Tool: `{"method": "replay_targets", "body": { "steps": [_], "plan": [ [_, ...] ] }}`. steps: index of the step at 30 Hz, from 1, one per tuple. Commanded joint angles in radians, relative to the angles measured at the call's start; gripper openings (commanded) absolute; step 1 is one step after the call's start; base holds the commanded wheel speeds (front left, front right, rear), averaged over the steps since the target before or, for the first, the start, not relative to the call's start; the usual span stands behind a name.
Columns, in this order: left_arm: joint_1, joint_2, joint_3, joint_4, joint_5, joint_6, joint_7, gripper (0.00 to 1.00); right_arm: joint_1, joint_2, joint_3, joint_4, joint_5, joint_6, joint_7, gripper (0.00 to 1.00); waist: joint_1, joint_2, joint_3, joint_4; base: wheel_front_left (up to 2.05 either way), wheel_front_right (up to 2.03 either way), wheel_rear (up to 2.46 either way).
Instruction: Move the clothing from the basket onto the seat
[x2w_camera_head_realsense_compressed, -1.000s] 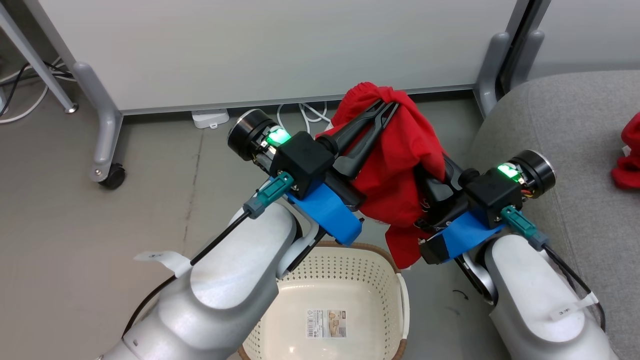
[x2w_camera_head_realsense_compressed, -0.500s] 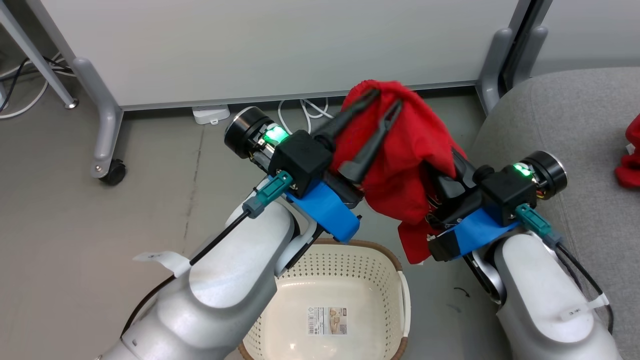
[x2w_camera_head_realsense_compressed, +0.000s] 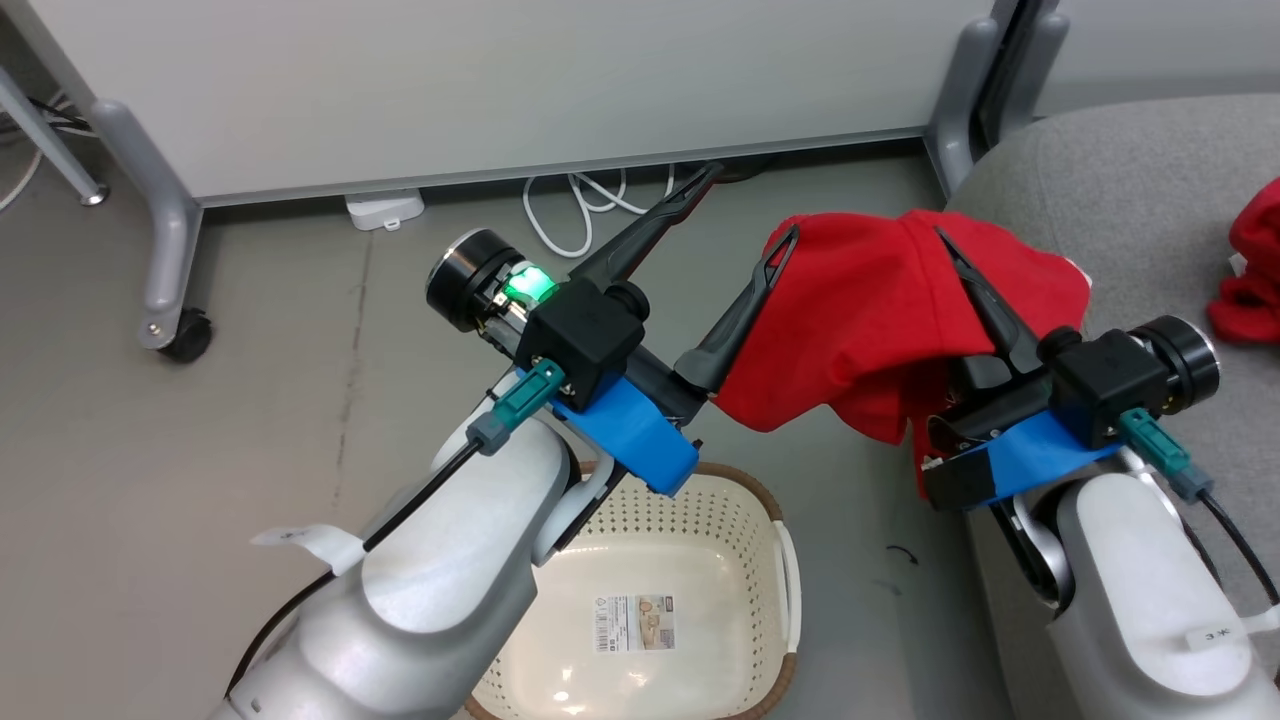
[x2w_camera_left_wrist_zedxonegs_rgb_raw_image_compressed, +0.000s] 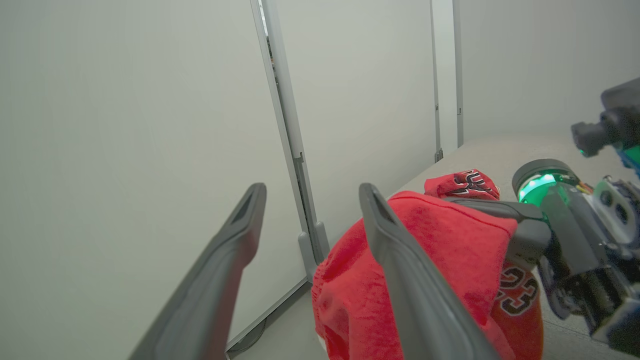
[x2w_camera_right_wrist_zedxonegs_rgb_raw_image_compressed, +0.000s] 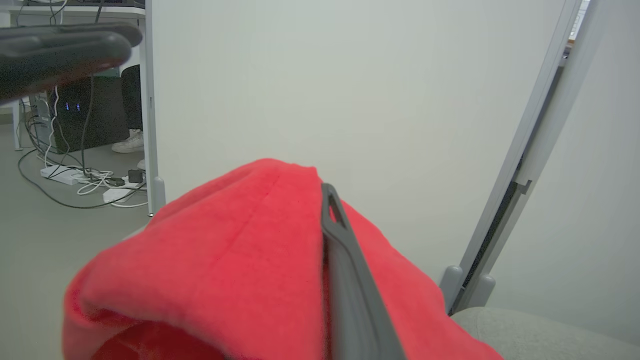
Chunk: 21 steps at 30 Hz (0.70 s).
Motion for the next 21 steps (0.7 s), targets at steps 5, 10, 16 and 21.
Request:
{"method": "replay_targets", "body": {
  "steps": [5,10,16,21],
  "plan": [
    [0.021,0.016,0.006,-0.015,0.017,0.003,-0.002,1.0,0.027,0.009,-0.057,-0.026,-0.002,0.0,-0.003,0.0,-0.0001,0.0,0.052,-0.067,0.0,0.0,0.0],
    [0.015,0.023,0.002,-0.021,0.032,0.0,-0.002,1.0,0.047,0.026,-0.109,-0.051,-0.005,0.0,-0.003,0.0,-0.0001,0.0,0.088,-0.124,0.0,0.0,0.0],
    [-0.007,0.028,-0.022,-0.011,0.045,-0.004,-0.002,1.0,0.064,0.05,-0.151,-0.078,-0.004,0.0,-0.003,0.0,-0.0001,0.0,0.126,-0.2,0.0,0.0,0.0],
    [-0.015,0.032,-0.041,-0.004,0.047,-0.007,-0.002,1.0,0.07,0.064,-0.17,-0.095,-0.002,0.0,-0.003,0.0,-0.0001,0.0,0.15,-0.248,0.0,0.0,0.0]
  ]
}}
